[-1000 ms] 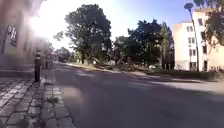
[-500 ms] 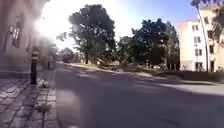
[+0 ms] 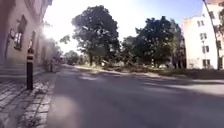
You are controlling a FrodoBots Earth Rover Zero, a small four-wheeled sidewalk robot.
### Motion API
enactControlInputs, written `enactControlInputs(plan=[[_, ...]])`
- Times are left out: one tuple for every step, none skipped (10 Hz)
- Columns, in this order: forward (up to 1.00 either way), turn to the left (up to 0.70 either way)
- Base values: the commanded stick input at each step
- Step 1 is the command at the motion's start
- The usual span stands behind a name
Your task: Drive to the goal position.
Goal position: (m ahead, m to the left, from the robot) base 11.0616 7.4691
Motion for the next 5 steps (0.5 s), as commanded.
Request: enactControlInputs(plan=[[0.68, 0.14], [0.69, 0.14], [0.68, 0.14], [0.69, 0.14], [0.68, 0.14]])
